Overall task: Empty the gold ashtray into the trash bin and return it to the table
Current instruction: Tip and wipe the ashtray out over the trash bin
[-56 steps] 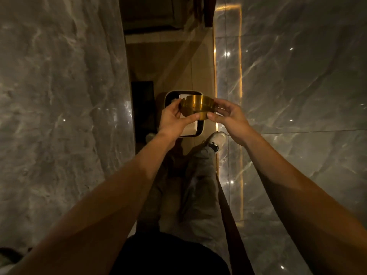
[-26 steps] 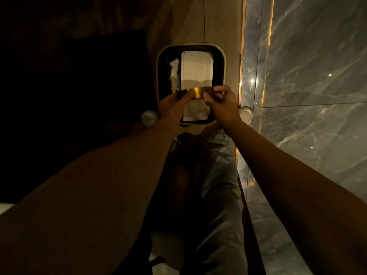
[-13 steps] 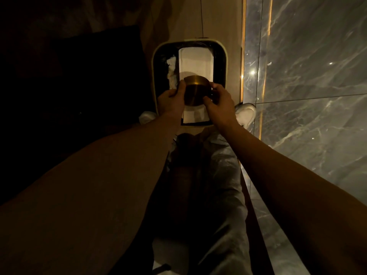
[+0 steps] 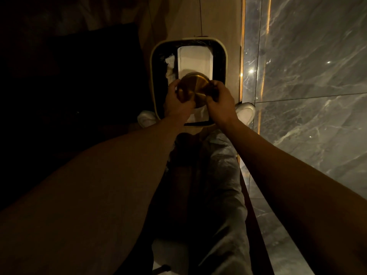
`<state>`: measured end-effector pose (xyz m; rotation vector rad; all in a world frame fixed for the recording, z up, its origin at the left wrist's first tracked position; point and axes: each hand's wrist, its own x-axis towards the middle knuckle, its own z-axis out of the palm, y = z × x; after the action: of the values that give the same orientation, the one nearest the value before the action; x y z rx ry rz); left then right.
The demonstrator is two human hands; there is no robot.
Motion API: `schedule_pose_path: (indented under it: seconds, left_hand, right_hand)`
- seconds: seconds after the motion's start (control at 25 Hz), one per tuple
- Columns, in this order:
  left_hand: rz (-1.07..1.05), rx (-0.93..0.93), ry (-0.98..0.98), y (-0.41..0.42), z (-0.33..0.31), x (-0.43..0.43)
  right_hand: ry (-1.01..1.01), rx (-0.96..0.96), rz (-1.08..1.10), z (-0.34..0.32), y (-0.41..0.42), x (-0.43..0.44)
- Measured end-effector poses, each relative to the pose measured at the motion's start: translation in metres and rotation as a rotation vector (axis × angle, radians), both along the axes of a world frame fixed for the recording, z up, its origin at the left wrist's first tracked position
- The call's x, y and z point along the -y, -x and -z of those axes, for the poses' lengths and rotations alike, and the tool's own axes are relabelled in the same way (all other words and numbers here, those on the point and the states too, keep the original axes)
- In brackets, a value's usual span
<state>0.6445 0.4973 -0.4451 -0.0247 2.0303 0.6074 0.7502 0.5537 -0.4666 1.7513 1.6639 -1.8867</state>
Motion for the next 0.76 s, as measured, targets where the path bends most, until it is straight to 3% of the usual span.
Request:
schedule_pose_path:
  seconds: [0.44,0.76]
  left_hand:
    - [0.458,-0.158,-0.013,0.005,0.0,0.007]
    - [0.647,-0.274,-0.038,0.004,0.004,0.005]
  right_hand:
    - [-0.046,-0.081,0.05,-0.007,0.001,-0.014]
    - [-0.062,-0.075,0.044,-0.012,-0.01,-0.018]
